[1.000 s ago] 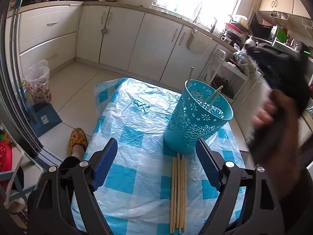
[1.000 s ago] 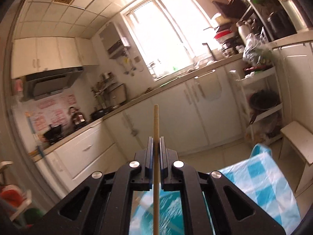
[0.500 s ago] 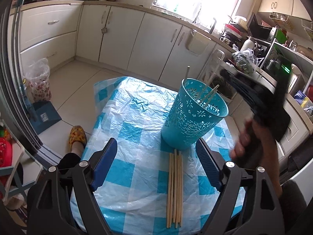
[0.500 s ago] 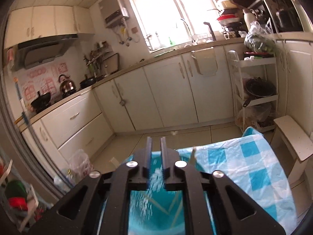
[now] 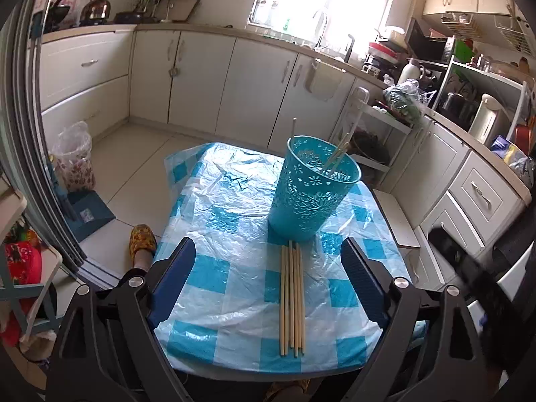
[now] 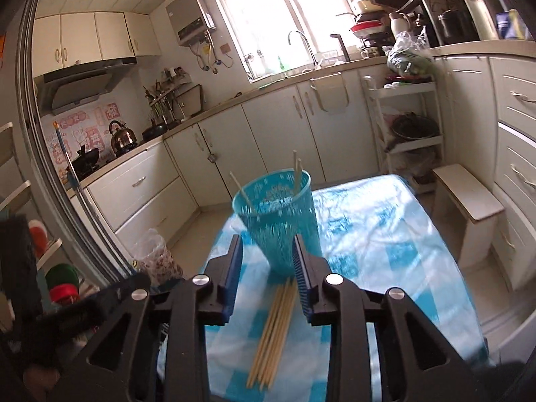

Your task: Organize utensils

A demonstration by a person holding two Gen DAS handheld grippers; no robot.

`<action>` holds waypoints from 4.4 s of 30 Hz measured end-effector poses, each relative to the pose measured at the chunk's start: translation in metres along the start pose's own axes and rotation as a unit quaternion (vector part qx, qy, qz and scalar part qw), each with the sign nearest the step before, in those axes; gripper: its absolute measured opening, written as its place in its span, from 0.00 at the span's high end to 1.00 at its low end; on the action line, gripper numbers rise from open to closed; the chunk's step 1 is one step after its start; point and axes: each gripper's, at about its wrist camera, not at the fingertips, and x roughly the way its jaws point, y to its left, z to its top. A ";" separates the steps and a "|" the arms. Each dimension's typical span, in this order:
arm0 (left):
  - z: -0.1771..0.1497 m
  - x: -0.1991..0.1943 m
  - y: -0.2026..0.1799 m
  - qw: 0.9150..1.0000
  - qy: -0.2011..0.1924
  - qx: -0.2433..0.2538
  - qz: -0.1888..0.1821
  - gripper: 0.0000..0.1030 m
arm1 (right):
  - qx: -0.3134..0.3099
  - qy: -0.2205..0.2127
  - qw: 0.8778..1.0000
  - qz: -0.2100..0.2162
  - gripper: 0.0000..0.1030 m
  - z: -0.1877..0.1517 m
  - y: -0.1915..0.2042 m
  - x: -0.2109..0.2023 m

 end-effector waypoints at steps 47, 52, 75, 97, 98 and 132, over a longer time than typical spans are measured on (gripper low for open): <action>-0.009 -0.100 -0.011 0.996 -0.083 0.041 0.018 0.11 | -0.040 -0.028 0.999 0.014 0.65 -0.023 0.039 -0.064; -0.010 -0.105 -0.013 0.995 -0.088 0.044 0.020 0.11 | -0.040 -0.028 0.999 0.014 0.65 -0.024 0.039 -0.065; -0.012 -0.119 -0.015 0.993 -0.105 0.052 0.028 0.10 | -0.042 -0.029 0.999 0.013 0.65 -0.025 0.038 -0.068; -0.014 -0.061 0.007 0.998 -0.040 0.027 0.049 0.10 | -0.020 0.074 0.997 -0.002 0.65 -0.042 0.006 0.010; -0.014 -0.054 0.010 0.998 -0.034 0.026 0.053 0.10 | -0.020 0.083 0.996 -0.006 0.65 -0.044 0.003 0.020; -0.037 0.151 0.002 0.986 0.130 0.070 0.076 0.11 | -0.086 0.251 0.962 -0.058 0.94 -0.073 -0.061 0.176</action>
